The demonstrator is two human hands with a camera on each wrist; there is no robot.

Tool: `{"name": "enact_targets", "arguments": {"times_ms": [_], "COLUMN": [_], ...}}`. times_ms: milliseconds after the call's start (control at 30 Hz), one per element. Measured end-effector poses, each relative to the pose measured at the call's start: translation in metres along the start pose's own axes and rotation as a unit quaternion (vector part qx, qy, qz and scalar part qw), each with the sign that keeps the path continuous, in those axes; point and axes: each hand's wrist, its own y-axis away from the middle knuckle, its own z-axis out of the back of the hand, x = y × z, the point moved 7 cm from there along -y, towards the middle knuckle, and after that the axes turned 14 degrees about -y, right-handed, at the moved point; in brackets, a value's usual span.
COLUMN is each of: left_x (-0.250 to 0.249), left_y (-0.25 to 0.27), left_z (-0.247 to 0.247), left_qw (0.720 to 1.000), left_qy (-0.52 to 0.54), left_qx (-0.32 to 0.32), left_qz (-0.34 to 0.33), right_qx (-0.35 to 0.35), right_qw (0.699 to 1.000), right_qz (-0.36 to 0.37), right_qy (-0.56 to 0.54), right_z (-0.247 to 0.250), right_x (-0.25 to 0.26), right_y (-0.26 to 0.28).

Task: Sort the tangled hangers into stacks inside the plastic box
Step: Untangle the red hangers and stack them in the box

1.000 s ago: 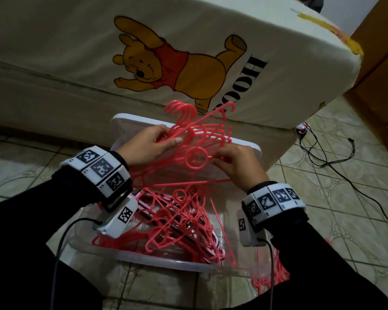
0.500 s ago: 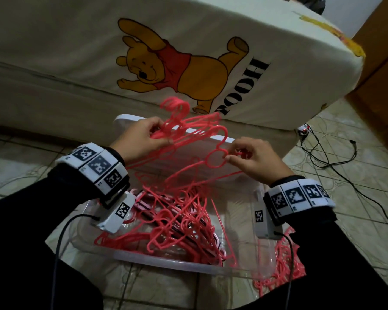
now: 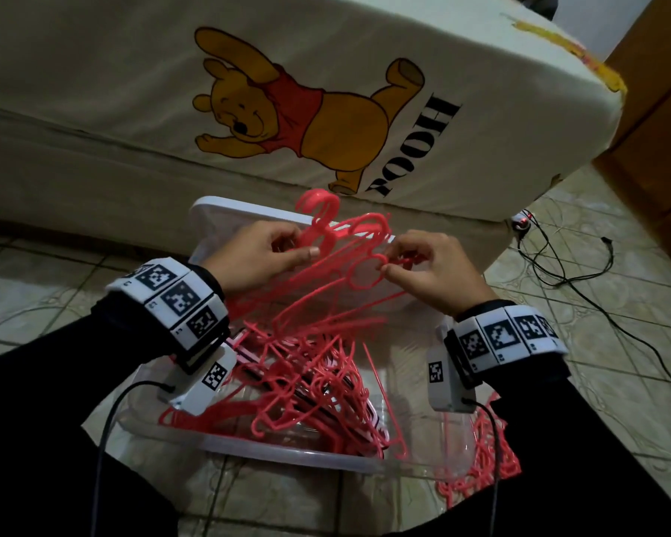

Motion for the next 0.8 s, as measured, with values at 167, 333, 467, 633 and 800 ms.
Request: {"name": "enact_targets", "arguments": {"times_ms": [167,333,467,633,800], "left_x": [-0.009,-0.009,-0.007,-0.007,0.007], "left_y": [0.001,0.006,0.005,0.002,-0.004], "left_z": [-0.003,-0.019,-0.011,0.004,0.018], "left_qw": [0.999,0.993,0.999,0.994,0.984], "left_qy": [0.033,0.07,-0.003,-0.098,-0.165], "left_qx": [0.029,0.088,0.039,-0.026,-0.069], "left_qz": [-0.021,-0.028,-0.036,-0.051,-0.019], "right_qx": [-0.025,-0.033,-0.079,-0.132,0.149], "right_qw": [0.999,0.996,0.992,0.985,0.97], "right_qz": [0.036,0.076,0.101,0.104,-0.032], "right_qy": [0.008,0.034,0.018,0.028,0.19], "right_z": [-0.003,-0.024,-0.028,-0.025,-0.093], "right_x": [0.006,0.012,0.011,-0.002,-0.054], "right_y": [-0.001,-0.001,-0.002,-0.005,0.002]}}
